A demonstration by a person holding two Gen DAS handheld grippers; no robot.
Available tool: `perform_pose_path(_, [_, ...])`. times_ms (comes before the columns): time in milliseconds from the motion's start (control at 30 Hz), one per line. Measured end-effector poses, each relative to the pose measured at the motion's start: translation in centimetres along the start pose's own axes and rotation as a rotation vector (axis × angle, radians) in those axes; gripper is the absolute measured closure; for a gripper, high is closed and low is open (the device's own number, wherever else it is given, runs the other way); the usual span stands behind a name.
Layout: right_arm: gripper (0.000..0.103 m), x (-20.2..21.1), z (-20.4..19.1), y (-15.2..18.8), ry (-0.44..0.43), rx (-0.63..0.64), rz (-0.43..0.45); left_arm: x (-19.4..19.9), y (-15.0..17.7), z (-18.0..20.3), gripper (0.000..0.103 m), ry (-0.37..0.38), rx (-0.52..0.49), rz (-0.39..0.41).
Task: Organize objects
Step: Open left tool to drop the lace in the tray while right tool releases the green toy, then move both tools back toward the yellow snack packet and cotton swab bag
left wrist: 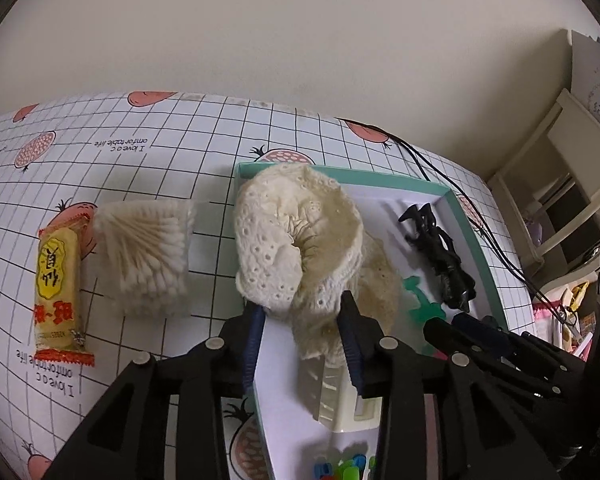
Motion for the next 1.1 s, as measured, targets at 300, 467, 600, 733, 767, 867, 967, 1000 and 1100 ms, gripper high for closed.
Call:
perform_pose_path(300, [0.066,2.1,-0.3,-0.8,-0.004,0.004,0.04,2.8,-1.4,0.1,0.062,0.0,0.003,0.032])
perform_pose_path(467, [0.066,3.2,-0.6,-1.1,-0.006,0.004,0.066,4.5,-2.1,-0.1,0.061,-0.025,-0.01,0.077])
perform_pose_path(600, [0.066,3.4,-1.0,-1.4,-0.009,0.012,0.071,5.4,-2.6,-1.2,0.053,-0.052,0.003,0.098])
perform_pose_path(733, [0.06,3.8,-1.5,-1.4,-0.015,0.016,0.08,6.0,-2.9,-3.1,0.052,-0.102,0.034,0.109])
perform_pose_path(767, [0.057,4.0,-1.8,-1.3,-0.016,0.018,0.083,6.0,-2.9,-3.6,0.051,-0.112,0.043,0.11])
perform_pose_path(867, [0.053,3.8,-2.0,-1.5,-0.02,0.024,0.088,6.4,-3.0,-5.4,0.046,-0.138,0.082,0.112])
perform_pose_path(967, [0.041,3.7,-2.2,-1.5,-0.021,0.021,0.093,6.9,-3.1,-7.2,0.04,-0.171,0.113,0.123])
perform_pose_path(1000, [0.039,3.7,-2.3,-1.5,-0.022,0.021,0.094,7.1,-3.1,-7.6,0.036,-0.176,0.118,0.129])
perform_pose_path(1100, [0.03,3.6,-2.7,-1.6,-0.022,0.029,0.098,7.6,-3.2,-8.8,0.03,-0.189,0.141,0.139])
Point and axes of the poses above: each gripper's, at about its wrist camera, not at the fingertips, and x roughly against the way its jaws point, z to its right, y to its underside, the point moved 4 cm from there along -x, roughly the way its jaws point, and after that the axes turned 8 degrees about y, right-handed, at the moved point
